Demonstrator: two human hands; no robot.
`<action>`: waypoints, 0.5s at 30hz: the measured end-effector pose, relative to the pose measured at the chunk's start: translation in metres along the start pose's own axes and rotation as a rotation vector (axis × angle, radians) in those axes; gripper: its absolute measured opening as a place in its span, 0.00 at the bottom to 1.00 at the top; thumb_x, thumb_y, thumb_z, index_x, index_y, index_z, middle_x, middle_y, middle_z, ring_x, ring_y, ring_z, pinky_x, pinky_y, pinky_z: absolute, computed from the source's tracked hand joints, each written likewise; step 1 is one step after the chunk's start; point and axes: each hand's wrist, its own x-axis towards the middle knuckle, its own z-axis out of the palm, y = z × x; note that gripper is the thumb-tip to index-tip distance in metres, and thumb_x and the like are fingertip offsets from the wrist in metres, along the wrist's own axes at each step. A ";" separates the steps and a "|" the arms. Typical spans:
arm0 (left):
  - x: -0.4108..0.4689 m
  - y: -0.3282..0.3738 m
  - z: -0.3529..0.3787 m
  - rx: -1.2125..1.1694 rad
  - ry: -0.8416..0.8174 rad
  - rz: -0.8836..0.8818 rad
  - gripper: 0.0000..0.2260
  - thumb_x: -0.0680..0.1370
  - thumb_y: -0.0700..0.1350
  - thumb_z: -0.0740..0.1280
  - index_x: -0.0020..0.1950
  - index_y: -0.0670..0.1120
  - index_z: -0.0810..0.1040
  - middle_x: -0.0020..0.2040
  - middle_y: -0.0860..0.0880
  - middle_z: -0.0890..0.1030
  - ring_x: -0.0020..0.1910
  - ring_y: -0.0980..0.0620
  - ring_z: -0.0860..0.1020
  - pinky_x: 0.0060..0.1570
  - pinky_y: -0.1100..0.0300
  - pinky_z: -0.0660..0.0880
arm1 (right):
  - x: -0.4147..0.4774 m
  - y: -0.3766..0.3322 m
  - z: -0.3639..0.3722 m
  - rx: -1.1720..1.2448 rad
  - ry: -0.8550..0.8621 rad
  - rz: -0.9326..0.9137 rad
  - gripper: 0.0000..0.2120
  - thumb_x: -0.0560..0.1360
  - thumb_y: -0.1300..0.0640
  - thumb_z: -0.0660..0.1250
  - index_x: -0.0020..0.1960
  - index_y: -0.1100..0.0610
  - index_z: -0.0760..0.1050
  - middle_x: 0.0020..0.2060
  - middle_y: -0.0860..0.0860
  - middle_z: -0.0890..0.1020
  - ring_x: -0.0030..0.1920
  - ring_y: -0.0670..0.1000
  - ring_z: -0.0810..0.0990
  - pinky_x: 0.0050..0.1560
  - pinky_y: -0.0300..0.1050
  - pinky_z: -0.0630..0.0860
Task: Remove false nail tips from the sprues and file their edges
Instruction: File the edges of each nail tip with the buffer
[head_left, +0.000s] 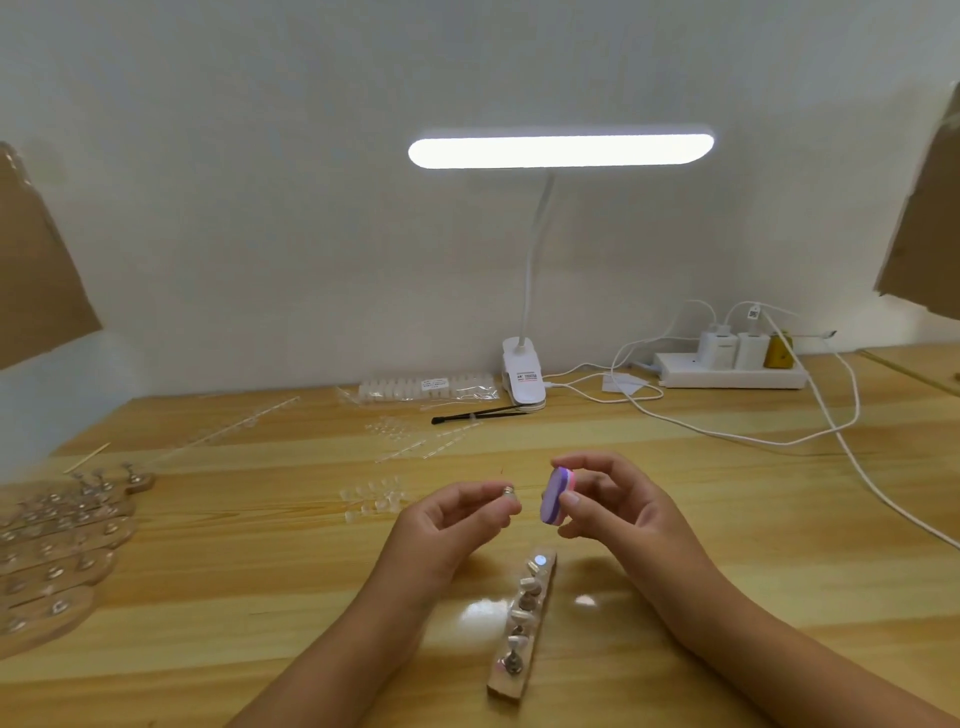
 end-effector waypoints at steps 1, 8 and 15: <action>-0.001 0.000 0.001 0.031 -0.005 0.002 0.17 0.66 0.58 0.79 0.52 0.56 0.85 0.52 0.52 0.86 0.53 0.58 0.83 0.52 0.65 0.76 | 0.000 0.000 0.000 0.011 -0.013 -0.009 0.14 0.73 0.57 0.70 0.58 0.54 0.79 0.45 0.53 0.85 0.46 0.50 0.84 0.47 0.40 0.79; -0.001 -0.002 0.001 0.026 0.004 -0.019 0.12 0.67 0.55 0.78 0.48 0.52 0.86 0.46 0.52 0.86 0.45 0.61 0.81 0.48 0.66 0.74 | -0.004 0.006 0.007 0.006 -0.101 -0.045 0.15 0.69 0.56 0.71 0.55 0.55 0.79 0.47 0.54 0.84 0.46 0.52 0.84 0.48 0.41 0.80; -0.001 -0.003 -0.003 0.078 -0.032 -0.036 0.17 0.66 0.56 0.79 0.49 0.50 0.85 0.44 0.55 0.85 0.43 0.63 0.80 0.45 0.68 0.74 | -0.004 0.004 0.007 0.031 -0.050 -0.114 0.17 0.71 0.56 0.70 0.59 0.57 0.76 0.46 0.51 0.85 0.47 0.51 0.85 0.47 0.40 0.80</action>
